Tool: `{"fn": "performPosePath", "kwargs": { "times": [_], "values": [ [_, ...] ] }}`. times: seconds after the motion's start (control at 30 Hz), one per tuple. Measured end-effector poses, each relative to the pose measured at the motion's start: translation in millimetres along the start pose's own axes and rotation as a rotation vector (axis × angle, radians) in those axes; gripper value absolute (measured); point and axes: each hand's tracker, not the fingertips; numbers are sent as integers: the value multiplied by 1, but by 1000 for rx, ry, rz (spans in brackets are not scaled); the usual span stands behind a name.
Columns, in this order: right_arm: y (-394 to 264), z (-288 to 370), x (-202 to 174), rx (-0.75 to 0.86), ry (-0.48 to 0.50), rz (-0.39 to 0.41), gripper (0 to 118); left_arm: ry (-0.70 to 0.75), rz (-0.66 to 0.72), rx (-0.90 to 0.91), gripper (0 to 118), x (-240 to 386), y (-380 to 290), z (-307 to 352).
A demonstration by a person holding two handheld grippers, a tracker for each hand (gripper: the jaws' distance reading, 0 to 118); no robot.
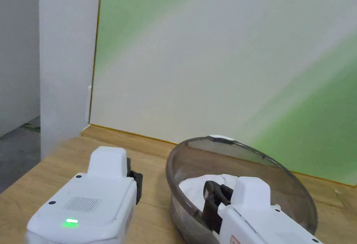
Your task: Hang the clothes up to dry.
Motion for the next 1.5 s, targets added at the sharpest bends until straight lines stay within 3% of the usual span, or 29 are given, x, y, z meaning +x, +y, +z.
{"fn": "performPosePath", "kwargs": {
  "times": [0.17,0.3,0.47,0.6,0.87,0.93,1.03,1.5],
  "values": [
    [-6,-71,-60,-113,117,23,2,45,11,-44,0,-34,-8,-11],
    [-11,-114,-96,-203,137,91,2,118,-2,-22,0,-53,-8,2],
    [-23,-167,-110,-288,101,105,2,145,4,-70,0,-75,-12,3],
    [-32,-198,-107,-344,43,196,2,158,-8,-113,0,-85,-17,3],
    [-29,-217,-67,-377,-57,209,2,118,-33,-176,0,-66,-25,-7],
    [-31,-218,-63,-375,-66,300,2,96,-48,-197,0,-51,-28,-16],
    [-30,-221,-40,-381,-66,311,2,43,-53,-232,0,-26,-31,-32],
    [-30,-201,147,-474,-141,285,2,-140,-129,-302,0,94,-41,-73]
  ]
}}
